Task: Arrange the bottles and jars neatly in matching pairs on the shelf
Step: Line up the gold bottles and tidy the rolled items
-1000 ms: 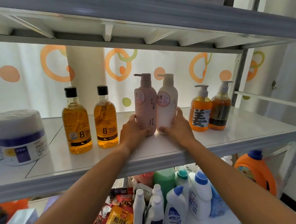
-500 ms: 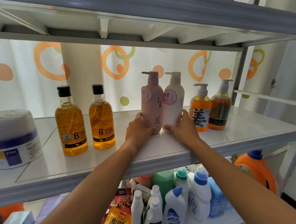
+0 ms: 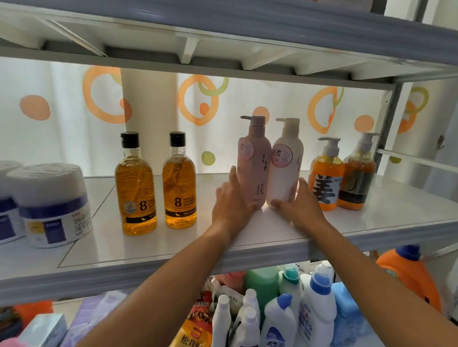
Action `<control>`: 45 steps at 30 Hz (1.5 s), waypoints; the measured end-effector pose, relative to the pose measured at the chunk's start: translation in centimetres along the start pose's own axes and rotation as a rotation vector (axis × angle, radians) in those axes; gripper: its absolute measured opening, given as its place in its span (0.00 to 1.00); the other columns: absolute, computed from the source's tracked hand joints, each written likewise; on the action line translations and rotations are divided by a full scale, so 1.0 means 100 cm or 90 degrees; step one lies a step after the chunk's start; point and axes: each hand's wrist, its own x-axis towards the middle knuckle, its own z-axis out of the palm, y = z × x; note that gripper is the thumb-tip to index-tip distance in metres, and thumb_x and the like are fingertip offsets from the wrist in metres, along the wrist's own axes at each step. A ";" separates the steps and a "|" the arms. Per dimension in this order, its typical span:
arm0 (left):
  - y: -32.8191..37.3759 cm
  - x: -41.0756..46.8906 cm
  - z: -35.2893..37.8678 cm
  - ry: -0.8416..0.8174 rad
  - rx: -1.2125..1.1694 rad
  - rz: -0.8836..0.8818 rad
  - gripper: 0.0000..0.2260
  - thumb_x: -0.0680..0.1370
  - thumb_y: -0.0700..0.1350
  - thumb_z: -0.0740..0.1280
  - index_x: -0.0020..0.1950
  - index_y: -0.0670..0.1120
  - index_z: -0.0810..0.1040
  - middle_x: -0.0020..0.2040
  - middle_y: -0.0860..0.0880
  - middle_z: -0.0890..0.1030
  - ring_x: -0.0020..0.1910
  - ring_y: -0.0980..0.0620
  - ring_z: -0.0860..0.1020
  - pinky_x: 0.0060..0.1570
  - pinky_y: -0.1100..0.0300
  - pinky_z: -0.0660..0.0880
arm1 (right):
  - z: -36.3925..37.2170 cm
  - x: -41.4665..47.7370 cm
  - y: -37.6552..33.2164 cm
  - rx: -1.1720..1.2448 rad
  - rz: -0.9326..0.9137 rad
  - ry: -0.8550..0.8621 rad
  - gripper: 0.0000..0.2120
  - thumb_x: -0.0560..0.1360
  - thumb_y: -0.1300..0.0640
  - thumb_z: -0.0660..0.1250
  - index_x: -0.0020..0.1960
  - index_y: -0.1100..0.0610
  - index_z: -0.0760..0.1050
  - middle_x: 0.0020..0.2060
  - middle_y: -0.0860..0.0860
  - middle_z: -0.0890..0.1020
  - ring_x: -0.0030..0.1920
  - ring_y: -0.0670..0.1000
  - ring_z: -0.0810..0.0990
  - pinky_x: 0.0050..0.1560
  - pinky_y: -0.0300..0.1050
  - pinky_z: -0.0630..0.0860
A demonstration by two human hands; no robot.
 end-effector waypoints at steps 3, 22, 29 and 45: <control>0.003 -0.030 -0.017 0.081 0.001 0.143 0.30 0.73 0.47 0.74 0.72 0.49 0.66 0.66 0.48 0.74 0.64 0.49 0.69 0.62 0.60 0.68 | 0.001 -0.016 -0.015 0.029 -0.032 0.174 0.31 0.73 0.52 0.72 0.71 0.57 0.64 0.66 0.56 0.73 0.63 0.58 0.74 0.58 0.50 0.73; -0.097 -0.066 -0.177 0.038 0.053 -0.142 0.40 0.66 0.49 0.80 0.72 0.48 0.62 0.63 0.45 0.79 0.59 0.46 0.79 0.53 0.57 0.72 | 0.126 -0.072 -0.122 -0.020 -0.150 -0.156 0.41 0.65 0.45 0.77 0.71 0.52 0.60 0.61 0.53 0.78 0.59 0.55 0.77 0.58 0.50 0.75; -0.093 -0.045 -0.169 0.029 0.051 -0.101 0.36 0.66 0.47 0.80 0.70 0.45 0.67 0.61 0.43 0.80 0.58 0.43 0.78 0.56 0.53 0.73 | 0.127 -0.056 -0.122 -0.061 -0.168 -0.135 0.37 0.64 0.47 0.78 0.67 0.55 0.66 0.59 0.54 0.79 0.57 0.55 0.78 0.52 0.45 0.72; -0.116 -0.018 -0.149 0.043 -0.027 -0.126 0.37 0.67 0.45 0.80 0.71 0.45 0.65 0.59 0.43 0.81 0.57 0.46 0.80 0.54 0.57 0.72 | 0.136 -0.036 -0.111 -0.056 -0.147 -0.107 0.29 0.67 0.45 0.75 0.63 0.54 0.72 0.57 0.54 0.81 0.55 0.55 0.80 0.53 0.46 0.75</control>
